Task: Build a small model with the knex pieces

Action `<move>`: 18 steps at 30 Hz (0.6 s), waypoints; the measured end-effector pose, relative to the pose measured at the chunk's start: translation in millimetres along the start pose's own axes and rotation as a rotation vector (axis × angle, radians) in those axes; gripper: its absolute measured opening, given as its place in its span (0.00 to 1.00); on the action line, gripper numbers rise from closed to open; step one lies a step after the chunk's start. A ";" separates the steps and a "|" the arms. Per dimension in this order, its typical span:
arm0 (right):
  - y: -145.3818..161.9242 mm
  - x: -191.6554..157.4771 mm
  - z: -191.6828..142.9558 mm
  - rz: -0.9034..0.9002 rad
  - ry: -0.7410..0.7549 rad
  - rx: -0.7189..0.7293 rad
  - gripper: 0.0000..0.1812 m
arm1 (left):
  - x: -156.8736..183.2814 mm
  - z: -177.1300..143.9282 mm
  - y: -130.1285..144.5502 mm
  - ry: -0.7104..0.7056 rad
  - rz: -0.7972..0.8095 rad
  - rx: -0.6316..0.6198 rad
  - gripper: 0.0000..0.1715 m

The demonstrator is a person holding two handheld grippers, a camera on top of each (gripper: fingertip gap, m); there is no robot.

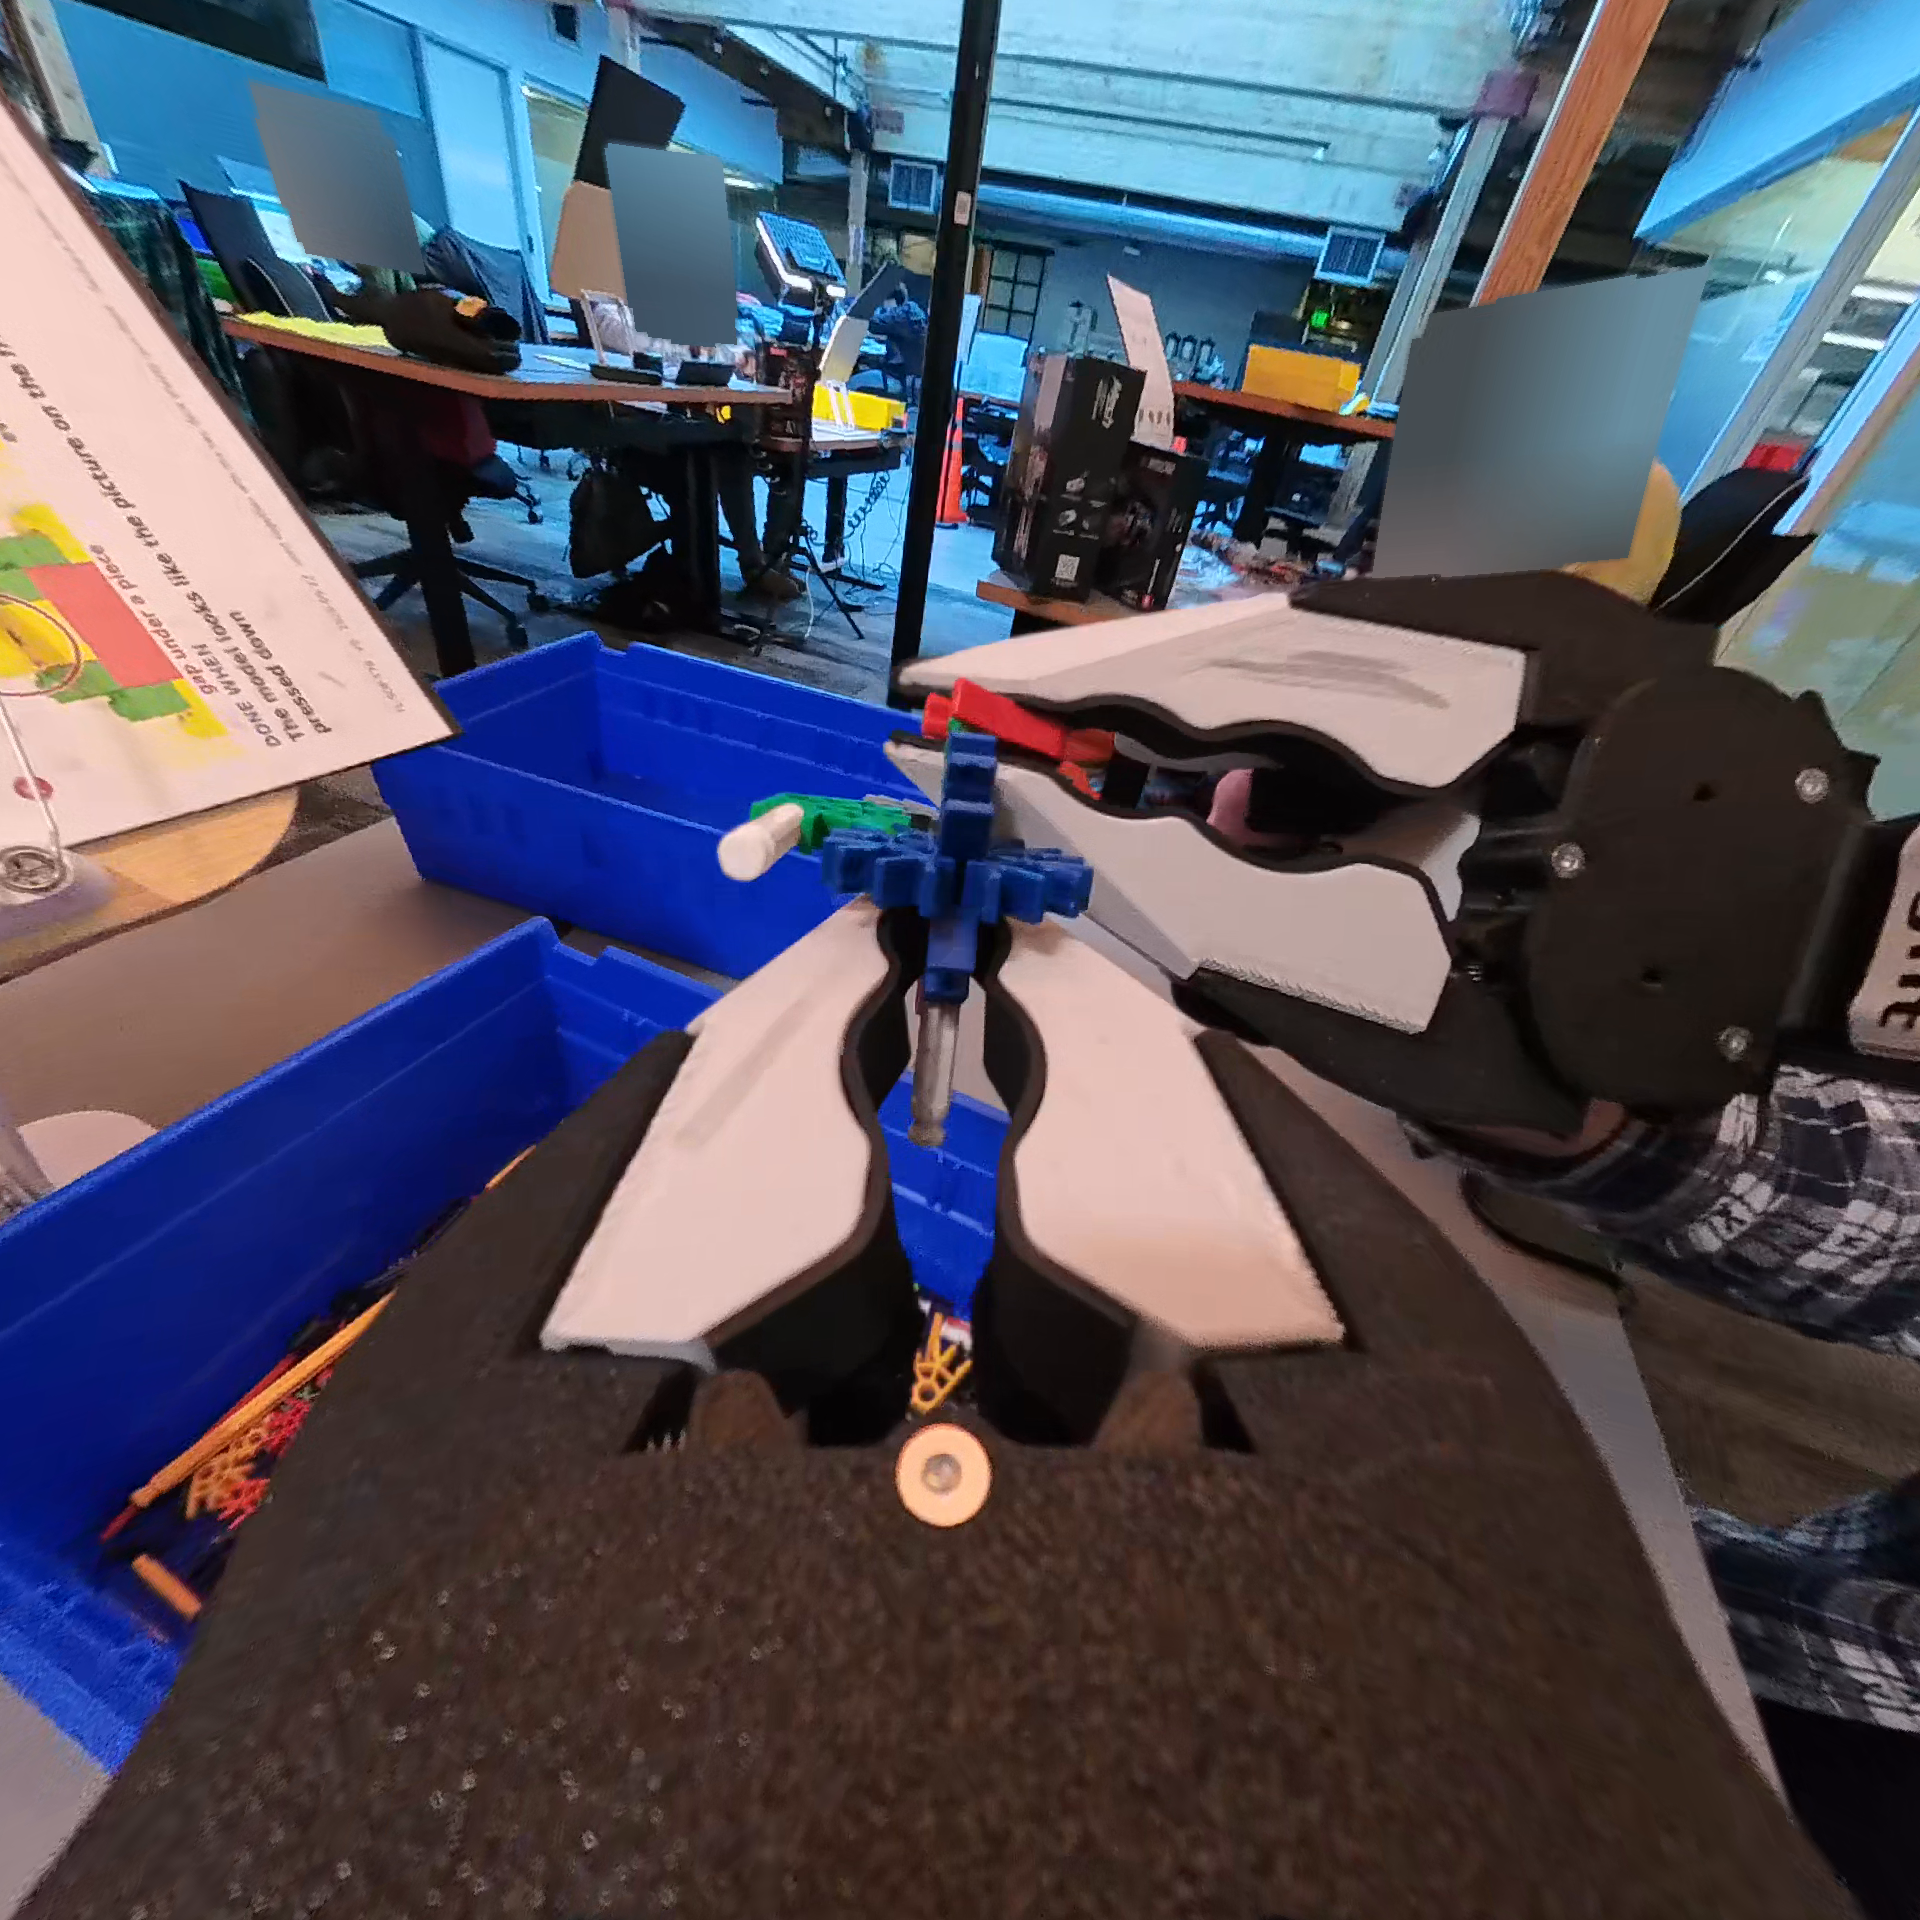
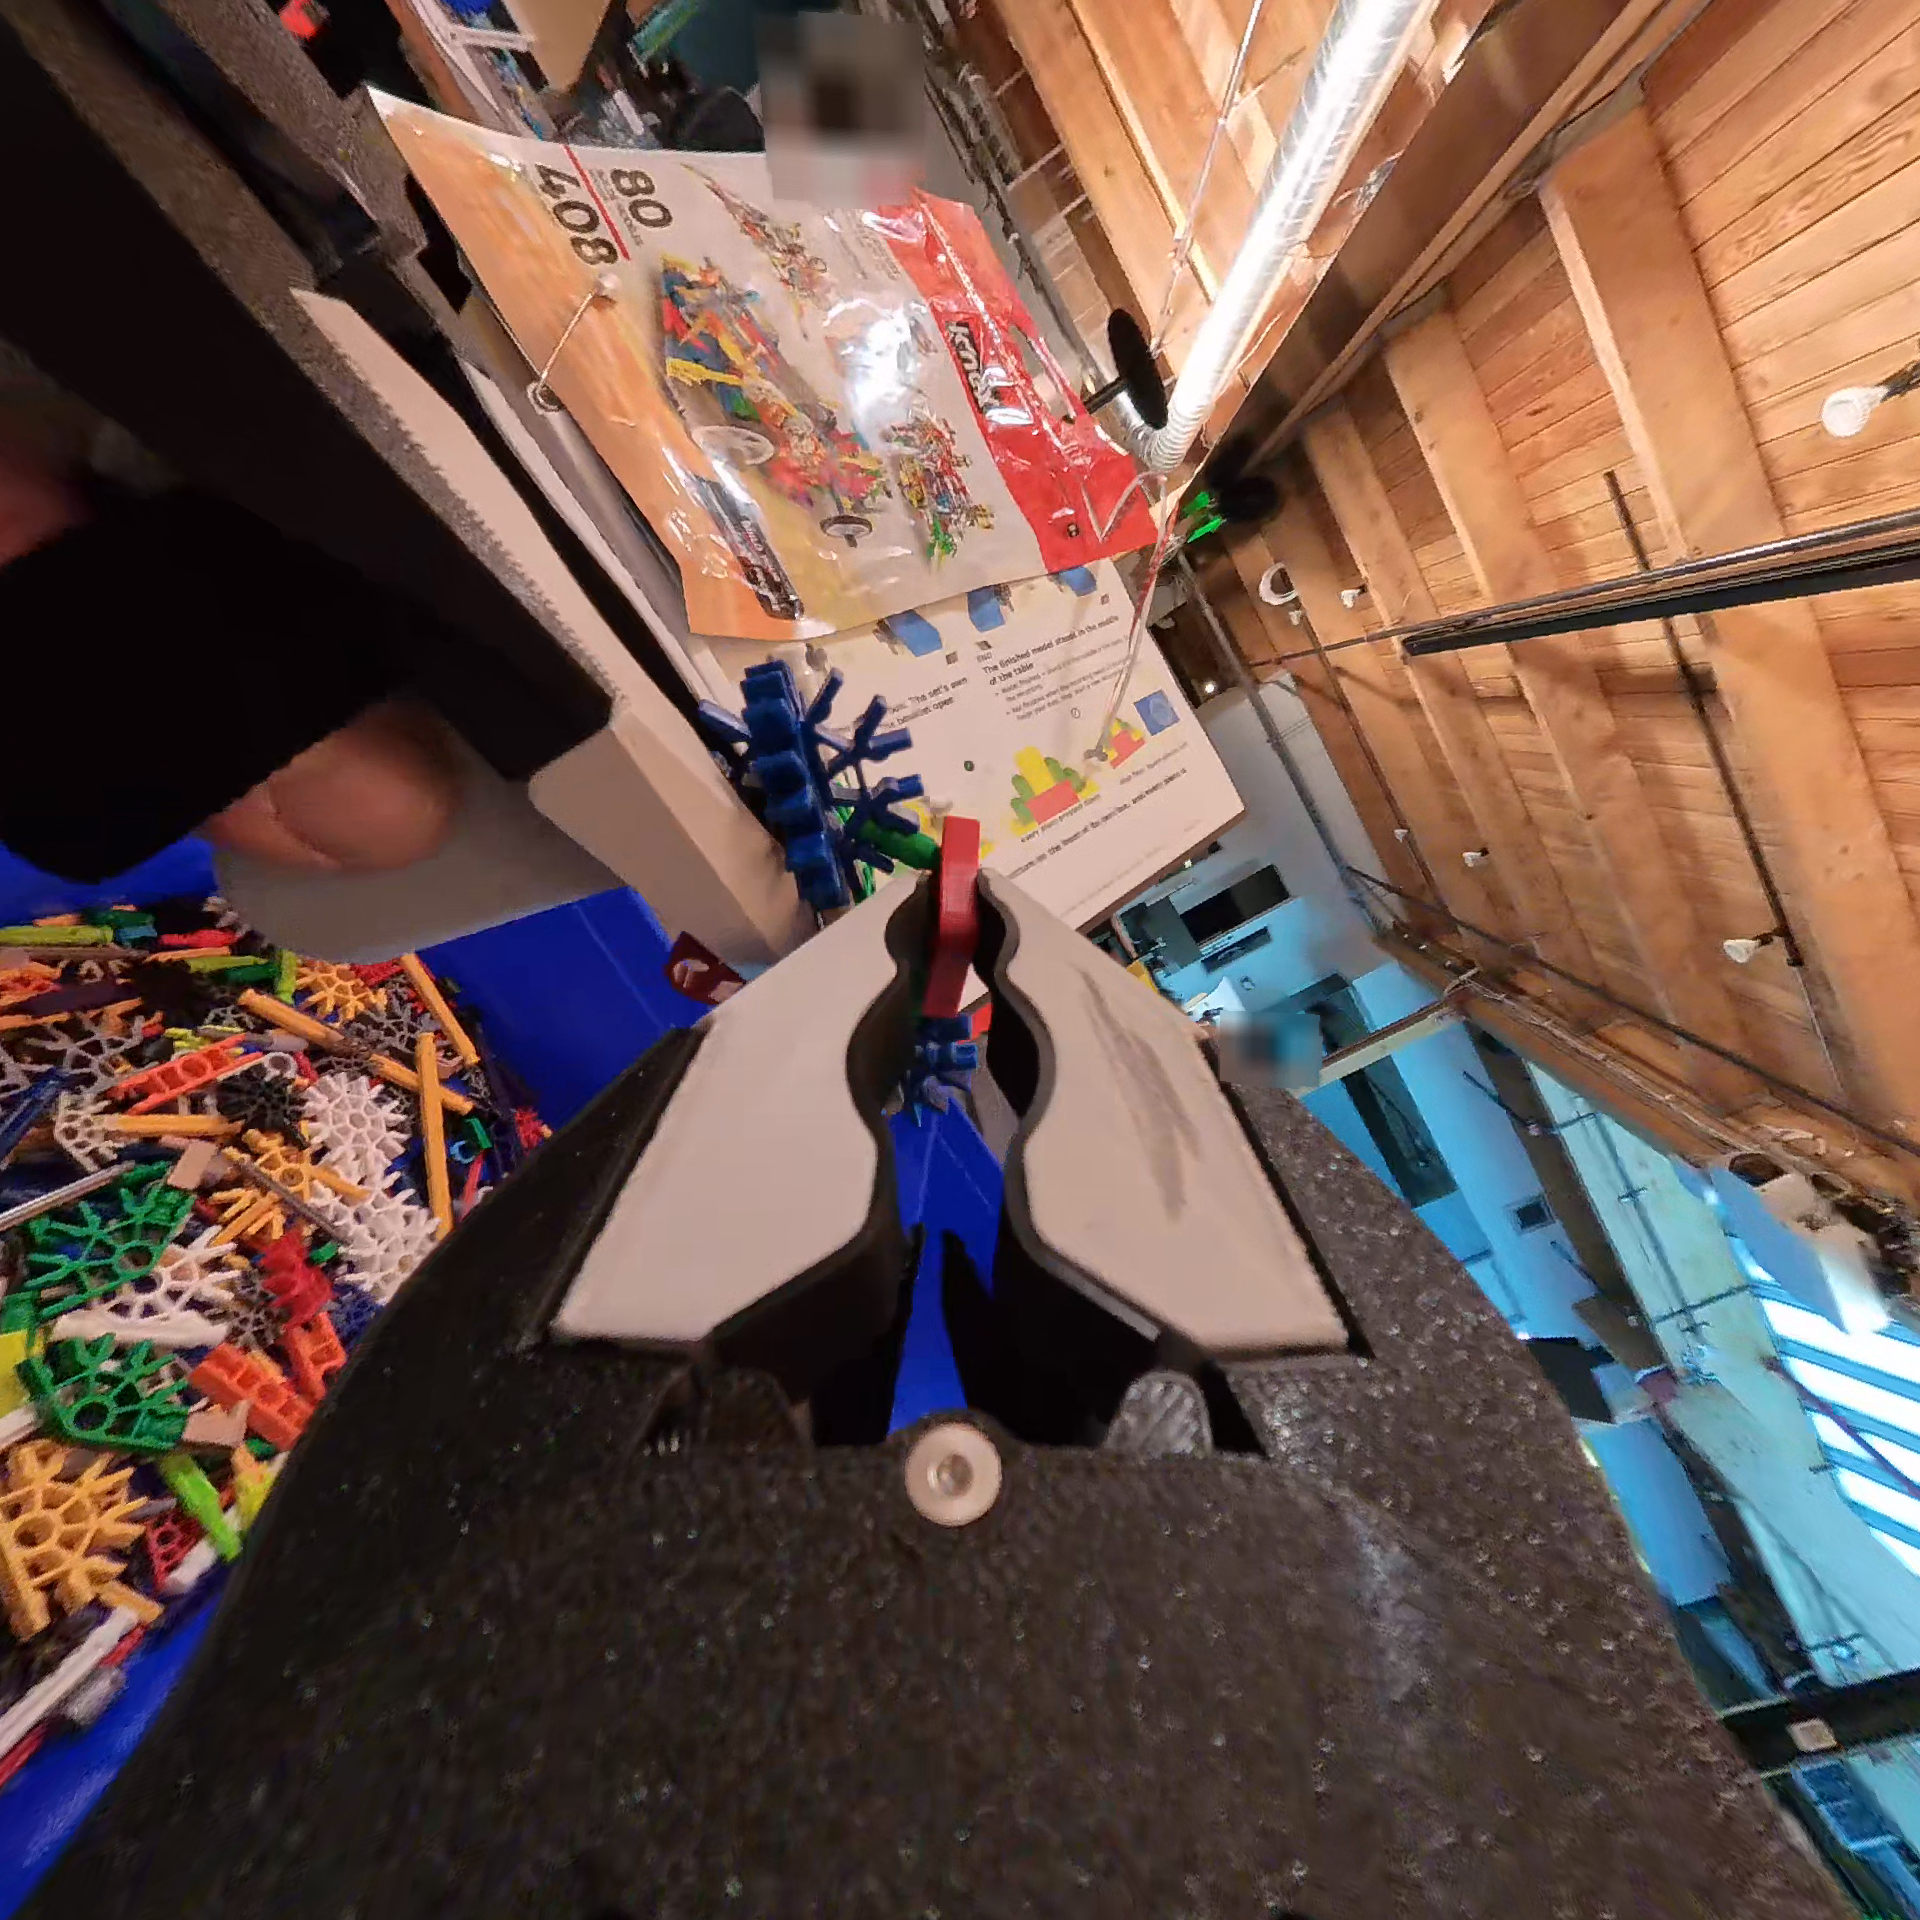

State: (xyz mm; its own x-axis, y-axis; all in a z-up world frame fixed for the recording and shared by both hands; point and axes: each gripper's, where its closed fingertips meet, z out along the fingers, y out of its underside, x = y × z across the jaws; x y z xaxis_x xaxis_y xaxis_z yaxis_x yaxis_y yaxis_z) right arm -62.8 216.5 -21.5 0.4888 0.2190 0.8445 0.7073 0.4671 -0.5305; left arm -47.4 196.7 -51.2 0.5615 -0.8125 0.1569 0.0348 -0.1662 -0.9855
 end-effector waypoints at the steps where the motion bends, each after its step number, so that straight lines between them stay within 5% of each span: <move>1: -2.0 1.2 0.4 -0.012 0.010 0.006 0.02 | -0.1 -0.8 -1.7 -0.004 0.004 0.008 0.01; 11: -7.2 6.2 3.6 0.495 -0.138 0.091 0.02 | 1.5 -6.1 -18.4 -0.135 0.091 0.098 0.01; 18: -16.5 15.7 0.5 0.185 0.041 0.088 0.02 | 1.4 -7.9 -21.8 -0.237 0.189 0.114 0.02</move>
State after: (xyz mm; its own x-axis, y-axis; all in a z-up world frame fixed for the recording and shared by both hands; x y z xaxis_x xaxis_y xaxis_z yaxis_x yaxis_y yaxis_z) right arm -67.0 212.7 0.5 0.6279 0.2734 0.7287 0.5574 0.4955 -0.6661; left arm -54.0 194.7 -28.9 0.7430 -0.6683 -0.0360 -0.0034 0.0499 -0.9987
